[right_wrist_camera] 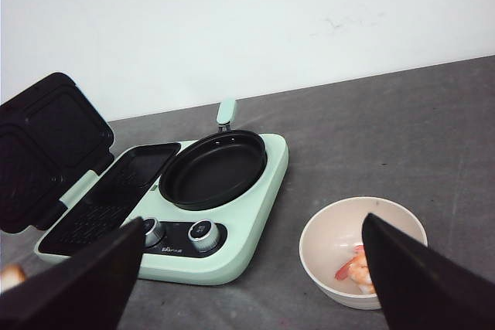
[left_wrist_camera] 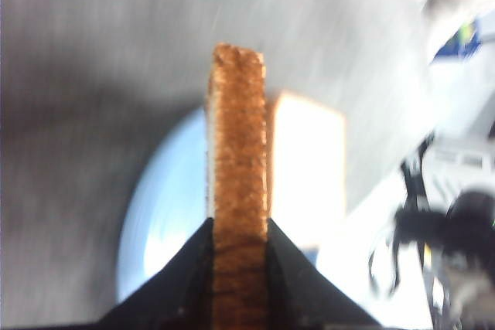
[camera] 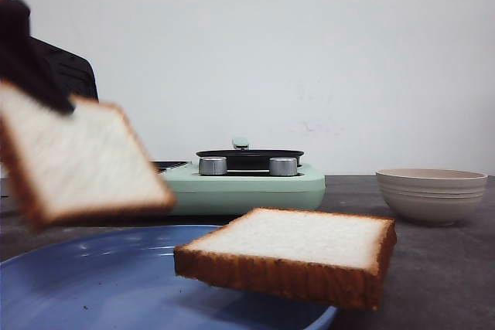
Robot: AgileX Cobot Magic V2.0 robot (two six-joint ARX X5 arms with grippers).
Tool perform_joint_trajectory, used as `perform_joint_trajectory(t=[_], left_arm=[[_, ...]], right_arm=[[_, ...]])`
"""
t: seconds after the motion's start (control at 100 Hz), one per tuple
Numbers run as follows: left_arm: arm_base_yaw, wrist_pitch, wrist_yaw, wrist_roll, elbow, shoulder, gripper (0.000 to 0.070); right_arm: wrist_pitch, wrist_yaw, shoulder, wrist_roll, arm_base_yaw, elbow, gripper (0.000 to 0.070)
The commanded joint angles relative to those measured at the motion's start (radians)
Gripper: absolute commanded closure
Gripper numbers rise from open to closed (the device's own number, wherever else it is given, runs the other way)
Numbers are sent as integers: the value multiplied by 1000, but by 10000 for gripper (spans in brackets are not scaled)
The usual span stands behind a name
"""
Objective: Make breakfast with bread and shrimp
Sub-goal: 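Carry the bread with the left gripper and drop it into the sandwich plate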
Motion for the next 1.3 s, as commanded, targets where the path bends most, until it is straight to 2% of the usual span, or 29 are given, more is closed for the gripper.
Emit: perform_joint_trajectory(t=[0.0,0.08,0.14,0.23,0.34,0.41,0.57,0.68,0.77,0.88,0.94,1.06,1.29], left_arm=[[-3,50,4,-76,35,5,700],[-3,128,-6,-129,67,5,700],[-3,201,-45,-181,93,5,700],[-3,283,-175,-235,143,8,698],[-3,304,-342,-232,222,37,698],[-3,317,-399,-218,281,75,698],[-16,317,-486,-142,433,204,697],[-41,306,-586,-75,539,303,697],[-65,288,-707,7,622,380,697],[-105,262,-931,119,717,463,697],[-124,265,-1001,185,758,505,697],[-151,271,-1059,305,822,587,697],[-191,282,-1168,417,855,716,697]], right_arm=[[9,6,3,-11,1,16,140],[9,6,3,-11,2,16,140],[9,6,3,-11,1,16,140],[9,6,3,-11,2,16,140],[10,7,3,-11,1,16,140],[16,11,3,-11,2,16,140],[24,22,4,-12,2,16,140],[24,32,10,-16,2,16,140],[23,32,14,-16,2,16,140],[22,32,20,-28,2,16,140],[21,32,26,-36,2,16,140],[19,32,46,-38,2,16,140],[19,32,83,-38,2,16,140]])
